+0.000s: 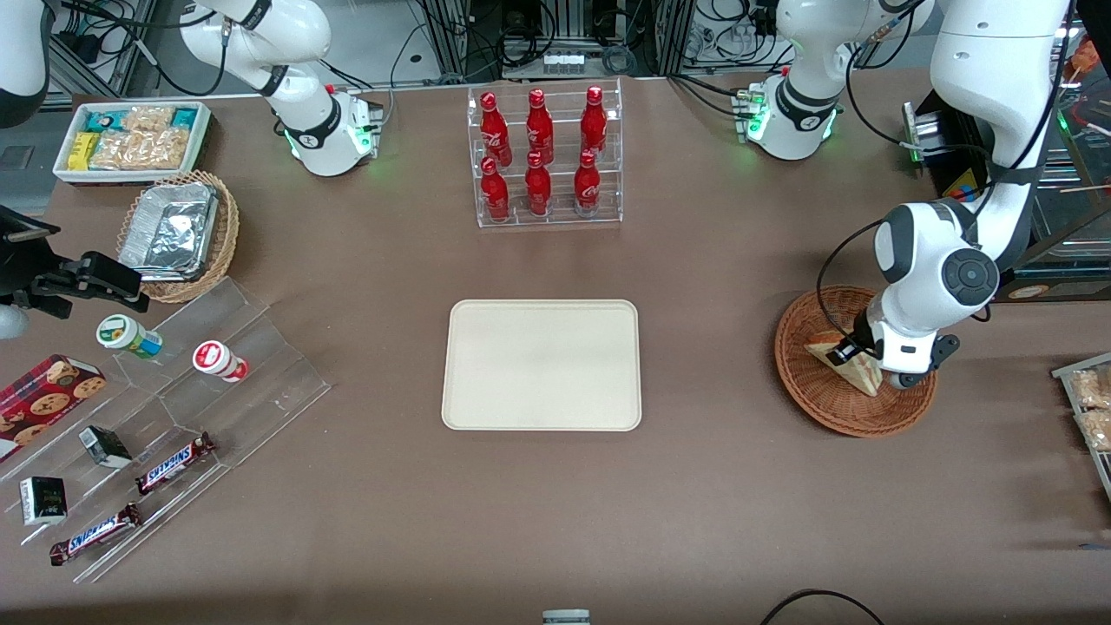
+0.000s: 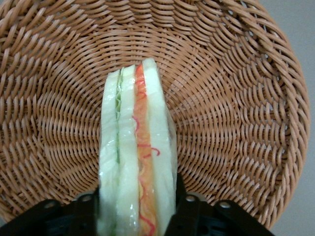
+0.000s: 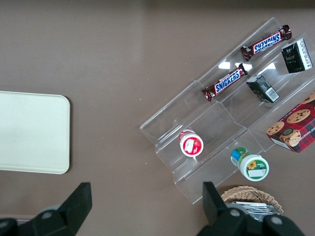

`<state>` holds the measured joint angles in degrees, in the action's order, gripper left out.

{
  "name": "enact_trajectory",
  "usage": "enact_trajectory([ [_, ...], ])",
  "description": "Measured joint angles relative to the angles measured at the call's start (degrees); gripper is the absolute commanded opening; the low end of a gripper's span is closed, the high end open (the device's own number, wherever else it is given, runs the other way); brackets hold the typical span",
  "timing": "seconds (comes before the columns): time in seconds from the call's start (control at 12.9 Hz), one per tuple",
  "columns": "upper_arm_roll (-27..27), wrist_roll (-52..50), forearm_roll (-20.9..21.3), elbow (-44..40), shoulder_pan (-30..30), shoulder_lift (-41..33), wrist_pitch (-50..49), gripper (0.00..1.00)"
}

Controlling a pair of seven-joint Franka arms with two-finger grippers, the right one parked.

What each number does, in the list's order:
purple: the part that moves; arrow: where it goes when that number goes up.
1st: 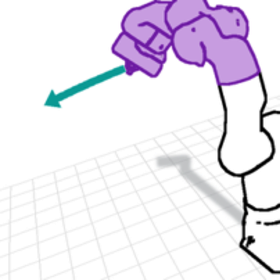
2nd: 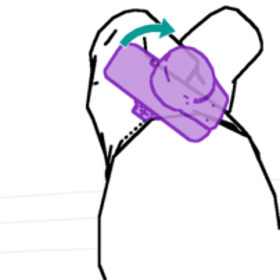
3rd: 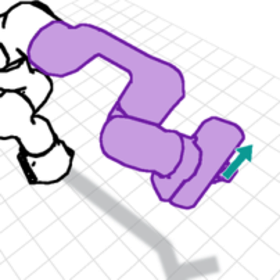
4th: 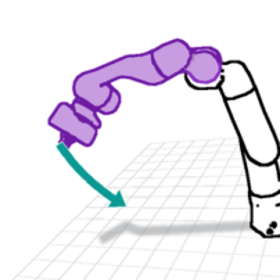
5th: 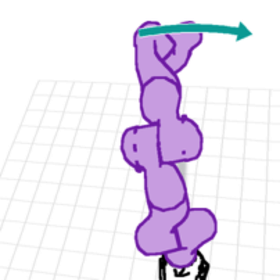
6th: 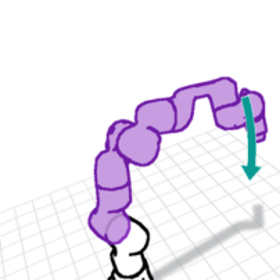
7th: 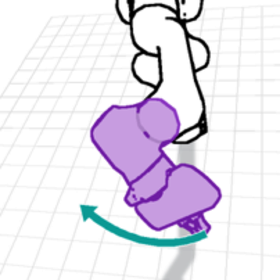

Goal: Place sandwich from basket to tray
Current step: 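Lower the open left gripper around the wrapped sandwich in the basket, then close the left gripper on the sandwich and lift it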

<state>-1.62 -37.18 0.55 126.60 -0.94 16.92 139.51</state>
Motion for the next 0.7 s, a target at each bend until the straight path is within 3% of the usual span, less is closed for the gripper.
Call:
enact_trajectory([
  [0.31, -0.36, 0.17, 0.18, -5.49, 0.99, -3.93, -12.03, 0.34],
  [0.54, -0.90, 0.24, 1.99, -11.17, 7.09, -6.45, -20.20, 0.23],
  [0.7, -1.31, 0.22, 2.20, -13.92, 12.07, -6.22, -22.40, 0.25],
])
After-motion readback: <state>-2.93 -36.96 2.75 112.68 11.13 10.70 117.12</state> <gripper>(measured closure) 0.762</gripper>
